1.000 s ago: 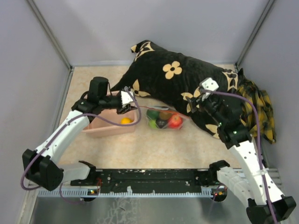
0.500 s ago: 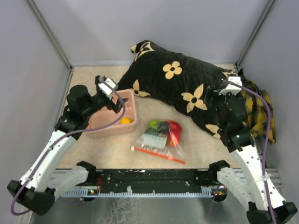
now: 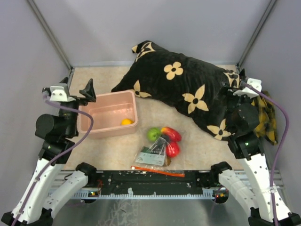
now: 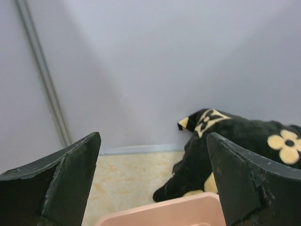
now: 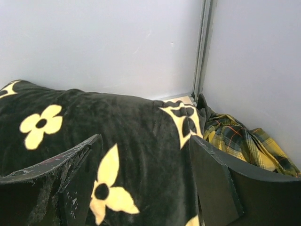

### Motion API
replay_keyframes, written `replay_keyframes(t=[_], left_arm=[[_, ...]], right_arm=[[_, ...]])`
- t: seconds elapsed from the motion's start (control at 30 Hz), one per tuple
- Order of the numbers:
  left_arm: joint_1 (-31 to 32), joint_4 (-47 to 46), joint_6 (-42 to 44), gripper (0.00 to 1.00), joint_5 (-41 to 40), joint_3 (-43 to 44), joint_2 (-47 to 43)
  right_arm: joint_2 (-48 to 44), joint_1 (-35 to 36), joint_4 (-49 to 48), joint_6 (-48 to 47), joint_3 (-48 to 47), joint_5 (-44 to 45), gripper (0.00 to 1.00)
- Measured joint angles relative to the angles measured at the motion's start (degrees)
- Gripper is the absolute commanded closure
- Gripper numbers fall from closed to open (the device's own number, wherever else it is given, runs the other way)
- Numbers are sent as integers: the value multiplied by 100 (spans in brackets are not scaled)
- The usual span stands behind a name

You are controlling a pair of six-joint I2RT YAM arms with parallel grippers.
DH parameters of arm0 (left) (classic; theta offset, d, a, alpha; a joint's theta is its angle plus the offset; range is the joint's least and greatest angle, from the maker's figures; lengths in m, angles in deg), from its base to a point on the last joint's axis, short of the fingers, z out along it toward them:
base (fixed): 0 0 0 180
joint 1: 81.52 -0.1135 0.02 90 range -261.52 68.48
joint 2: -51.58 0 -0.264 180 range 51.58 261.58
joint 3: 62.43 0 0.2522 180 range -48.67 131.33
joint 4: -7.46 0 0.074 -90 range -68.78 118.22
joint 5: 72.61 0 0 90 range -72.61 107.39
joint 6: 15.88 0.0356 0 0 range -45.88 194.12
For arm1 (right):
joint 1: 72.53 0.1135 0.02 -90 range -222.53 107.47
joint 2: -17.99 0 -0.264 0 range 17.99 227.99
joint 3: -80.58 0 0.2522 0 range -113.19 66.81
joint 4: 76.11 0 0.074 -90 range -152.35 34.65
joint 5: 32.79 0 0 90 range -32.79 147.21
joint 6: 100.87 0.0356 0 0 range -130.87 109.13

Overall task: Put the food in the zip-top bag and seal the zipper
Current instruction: Reset both arms

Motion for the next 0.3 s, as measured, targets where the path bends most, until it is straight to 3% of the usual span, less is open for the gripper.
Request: replay_keyframes(t=[0.3], left_arm=[[0,-273,-4,0,-656,-223,-122]], right_arm=[[2,0,-70,-39,0,74,24]])
